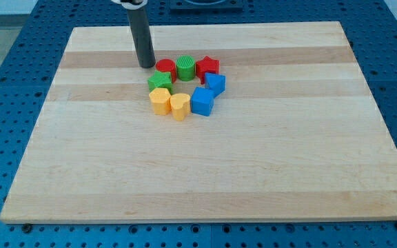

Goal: Push red star to the top right corner of the board

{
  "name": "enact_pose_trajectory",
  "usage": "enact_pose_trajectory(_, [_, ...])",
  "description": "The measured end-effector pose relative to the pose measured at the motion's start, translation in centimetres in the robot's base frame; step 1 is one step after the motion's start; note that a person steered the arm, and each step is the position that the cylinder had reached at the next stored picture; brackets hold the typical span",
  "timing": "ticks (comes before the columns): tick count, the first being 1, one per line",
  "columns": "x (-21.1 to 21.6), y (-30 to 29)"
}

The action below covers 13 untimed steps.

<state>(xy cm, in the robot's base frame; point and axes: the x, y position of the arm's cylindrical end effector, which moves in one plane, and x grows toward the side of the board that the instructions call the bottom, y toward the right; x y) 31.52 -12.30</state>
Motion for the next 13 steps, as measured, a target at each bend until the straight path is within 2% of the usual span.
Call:
enact_pose_trajectory(3, [5.0, 0.4])
enact_pose_trajectory(4, [5.7, 3.9])
enact_pose_trajectory(6, [5.3, 9.4])
enact_pose_trajectory(8, [3.1, 9.2])
enact_pose_trajectory(13, [3.2, 20.3])
